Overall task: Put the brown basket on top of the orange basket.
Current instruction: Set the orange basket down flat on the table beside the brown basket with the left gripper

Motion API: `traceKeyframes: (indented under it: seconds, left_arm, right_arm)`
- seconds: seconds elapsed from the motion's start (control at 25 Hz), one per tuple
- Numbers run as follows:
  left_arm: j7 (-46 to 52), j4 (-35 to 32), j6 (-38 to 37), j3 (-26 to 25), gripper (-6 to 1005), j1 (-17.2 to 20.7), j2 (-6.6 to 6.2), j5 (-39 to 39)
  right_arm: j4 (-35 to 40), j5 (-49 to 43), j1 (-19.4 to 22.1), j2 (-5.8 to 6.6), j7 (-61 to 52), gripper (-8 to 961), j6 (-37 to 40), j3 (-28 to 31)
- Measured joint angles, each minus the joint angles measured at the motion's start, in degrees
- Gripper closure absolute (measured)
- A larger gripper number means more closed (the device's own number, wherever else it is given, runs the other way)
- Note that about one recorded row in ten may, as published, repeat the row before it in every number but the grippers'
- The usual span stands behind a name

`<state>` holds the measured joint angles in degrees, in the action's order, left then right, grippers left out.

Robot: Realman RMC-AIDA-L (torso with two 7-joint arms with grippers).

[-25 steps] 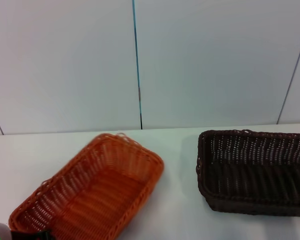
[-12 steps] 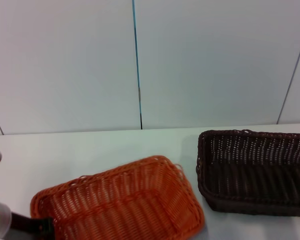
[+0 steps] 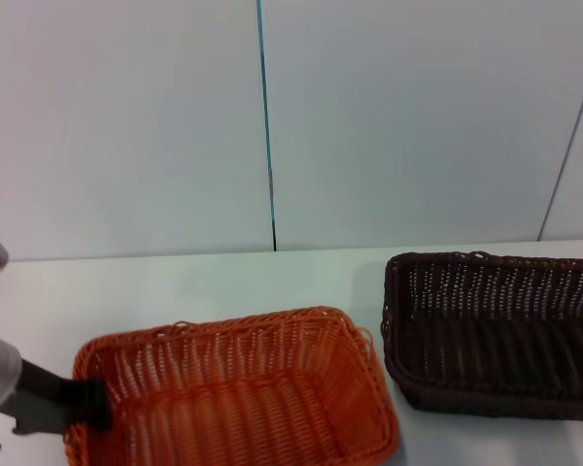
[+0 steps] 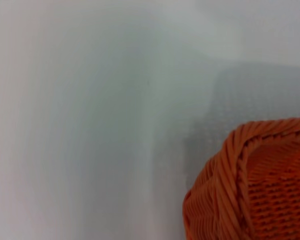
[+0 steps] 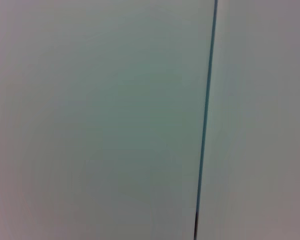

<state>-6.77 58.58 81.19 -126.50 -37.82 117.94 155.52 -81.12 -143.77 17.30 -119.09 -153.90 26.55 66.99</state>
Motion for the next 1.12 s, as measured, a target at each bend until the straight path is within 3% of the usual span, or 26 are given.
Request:
traceKeyframes:
  seconds: [0.32, 0.52, 1.12]
  left_arm:
    - [-1.0, 1.6, 6.3, -5.8, 878, -3.4, -4.66, -0.9]
    - [-1.9, 1.3, 8.2, -10.4, 878, -4.1, -6.71, -3.9]
    - [-4.7, -3.5, 5.8, -9.4, 878, -7.7, -7.7, -5.6]
  right_arm:
    - [0.3, 0.0, -0.4, 0.04, 0.0, 25, 0.0, 0.0]
    - [0.3, -0.5, -0.5, 0.09, 0.1, 25, 0.0, 0.3]
    - [-0.9, -1.3, 0.1, 0.08, 0.1, 25, 0.0, 0.1]
